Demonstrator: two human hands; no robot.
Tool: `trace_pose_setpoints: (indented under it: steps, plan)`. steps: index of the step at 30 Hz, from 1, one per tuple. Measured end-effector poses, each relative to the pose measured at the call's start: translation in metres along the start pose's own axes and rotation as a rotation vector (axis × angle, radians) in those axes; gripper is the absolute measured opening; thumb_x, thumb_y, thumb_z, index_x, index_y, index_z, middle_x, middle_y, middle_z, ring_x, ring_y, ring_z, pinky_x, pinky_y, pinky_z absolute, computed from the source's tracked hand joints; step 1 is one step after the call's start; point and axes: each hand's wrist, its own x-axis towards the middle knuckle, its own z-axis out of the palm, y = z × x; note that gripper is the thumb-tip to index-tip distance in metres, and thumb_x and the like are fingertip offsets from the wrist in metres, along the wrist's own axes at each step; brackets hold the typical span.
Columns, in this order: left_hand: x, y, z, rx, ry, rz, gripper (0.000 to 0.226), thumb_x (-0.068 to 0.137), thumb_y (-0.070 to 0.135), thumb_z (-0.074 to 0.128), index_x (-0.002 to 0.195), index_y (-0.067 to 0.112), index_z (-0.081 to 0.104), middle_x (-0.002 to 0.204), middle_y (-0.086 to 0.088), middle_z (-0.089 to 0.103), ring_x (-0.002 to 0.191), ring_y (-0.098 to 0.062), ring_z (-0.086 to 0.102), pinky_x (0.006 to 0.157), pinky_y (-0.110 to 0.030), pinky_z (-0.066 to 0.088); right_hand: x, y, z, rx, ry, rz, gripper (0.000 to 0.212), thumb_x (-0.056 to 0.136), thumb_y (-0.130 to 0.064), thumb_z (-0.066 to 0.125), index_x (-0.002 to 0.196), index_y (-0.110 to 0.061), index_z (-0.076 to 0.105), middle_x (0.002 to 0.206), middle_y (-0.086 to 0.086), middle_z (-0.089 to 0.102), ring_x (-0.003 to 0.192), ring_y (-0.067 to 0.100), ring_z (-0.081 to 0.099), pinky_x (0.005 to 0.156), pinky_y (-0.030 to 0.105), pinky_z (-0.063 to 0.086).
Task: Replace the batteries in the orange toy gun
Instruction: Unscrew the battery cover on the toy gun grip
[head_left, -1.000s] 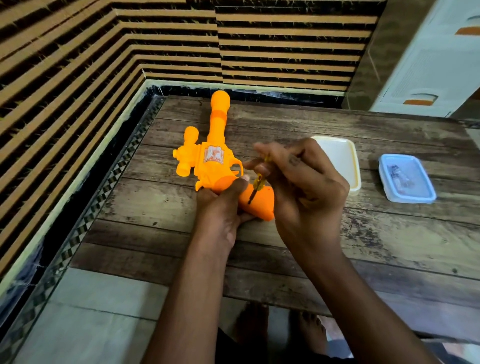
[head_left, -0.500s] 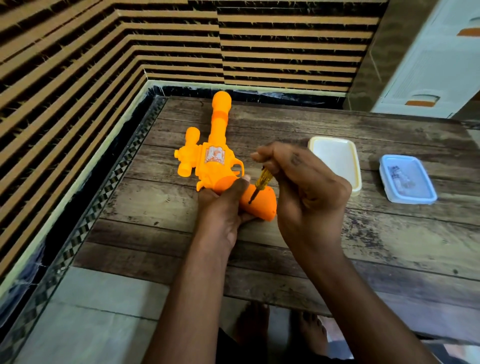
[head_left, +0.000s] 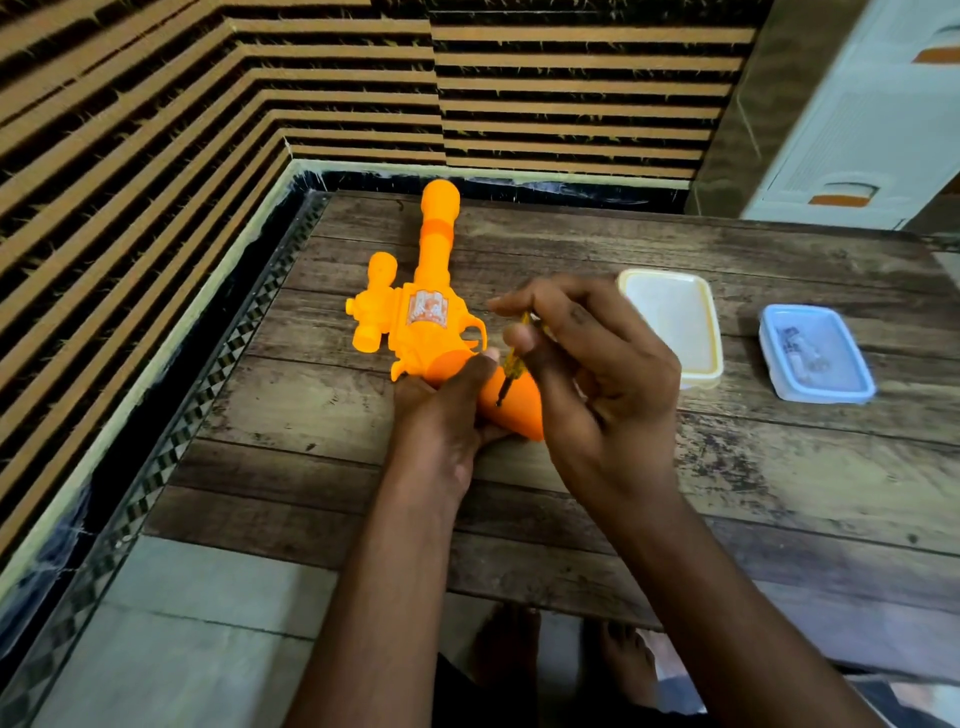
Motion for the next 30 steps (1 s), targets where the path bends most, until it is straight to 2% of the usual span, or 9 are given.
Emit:
trace_pose_setpoints:
  steps: [3,5,8,14,16,19,23,26,30]
  plan:
    - [0.0010,-0.0006,-0.0006,0.004,0.007,-0.001,0.015,0.093,0.006,0.070,0.107,0.010,0.066,0.099,-0.015,0.074,0.075,-0.022,0.075,0.050,-0.039,0.059,0.0011,0.0010,0.0015,-0.058,0.055,-0.028,0.016,0.095,0.004,0.071,0.110,0.007,0.075,0.097,0.022,0.067,0.091,0.032,0.070,0.073,0.043,0.056]
    - [0.0006,0.0000,-0.0005,-0.017,0.002,0.003,0.013,0.094,0.003,0.069,0.101,0.013,0.064,0.096,-0.014,0.072,0.071,-0.020,0.073,0.047,-0.039,0.058,0.0002,0.0004,-0.0002,-0.063,0.036,-0.008,0.021,0.093,0.013,0.066,0.111,0.006,0.075,0.102,0.017,0.073,0.096,0.026,0.073,0.082,0.038,0.059]
    - [0.0016,-0.0008,-0.0012,-0.015,0.000,0.003,0.016,0.094,0.002,0.067,0.108,0.011,0.064,0.096,-0.015,0.072,0.072,-0.022,0.073,0.048,-0.039,0.058,-0.0005,-0.0008,-0.0025,-0.035,-0.010,0.032,0.029,0.092,0.019,0.063,0.115,0.006,0.075,0.109,0.012,0.076,0.105,0.020,0.074,0.089,0.033,0.059]
    - [0.0016,-0.0011,-0.0005,-0.010,0.005,0.004,0.017,0.095,0.005,0.068,0.108,0.013,0.064,0.094,-0.010,0.072,0.066,-0.015,0.074,0.047,-0.038,0.058,0.0013,0.0028,0.0017,0.003,0.067,0.054,0.017,0.096,-0.003,0.072,0.110,0.003,0.077,0.092,0.022,0.063,0.087,0.038,0.071,0.073,0.046,0.055]
    - [0.0018,-0.0015,-0.0009,-0.024,-0.007,-0.001,0.016,0.094,0.004,0.068,0.105,0.016,0.064,0.097,-0.010,0.072,0.074,-0.020,0.074,0.049,-0.040,0.059,0.0016,0.0018,0.0004,0.008,0.046,0.057,0.020,0.097,0.002,0.067,0.115,0.002,0.076,0.099,0.019,0.070,0.094,0.031,0.075,0.078,0.047,0.059]
    - [0.0021,-0.0020,-0.0013,-0.032,0.005,-0.004,0.016,0.094,0.003,0.069,0.099,0.017,0.063,0.100,-0.014,0.072,0.083,-0.027,0.072,0.050,-0.042,0.060,0.0017,-0.0007,-0.0031,0.006,0.001,0.070,0.026,0.098,0.007,0.060,0.121,0.003,0.073,0.108,0.010,0.076,0.103,0.019,0.075,0.088,0.036,0.061]
    - [0.0011,-0.0010,-0.0007,-0.021,0.004,-0.007,0.017,0.094,0.004,0.070,0.109,0.011,0.065,0.098,-0.015,0.072,0.074,-0.022,0.073,0.050,-0.041,0.060,0.0023,-0.0015,-0.0035,-0.029,0.003,0.021,0.016,0.098,0.004,0.066,0.111,0.006,0.075,0.101,0.017,0.069,0.096,0.024,0.071,0.081,0.033,0.057]
    - [0.0012,-0.0001,-0.0001,-0.021,0.004,-0.013,0.015,0.094,0.004,0.069,0.100,0.016,0.062,0.095,-0.011,0.072,0.074,-0.021,0.072,0.049,-0.039,0.060,0.0025,-0.0007,-0.0008,-0.065,0.040,-0.015,0.016,0.095,0.002,0.072,0.110,0.006,0.076,0.094,0.022,0.065,0.088,0.030,0.070,0.076,0.039,0.056]
    - [0.0013,-0.0011,-0.0005,-0.033,0.002,-0.014,0.017,0.094,0.004,0.069,0.104,0.016,0.063,0.104,-0.015,0.072,0.081,-0.024,0.072,0.051,-0.041,0.060,0.0017,-0.0014,-0.0024,-0.045,0.015,0.037,0.022,0.096,0.012,0.064,0.113,0.004,0.075,0.105,0.013,0.075,0.100,0.019,0.074,0.085,0.033,0.059]
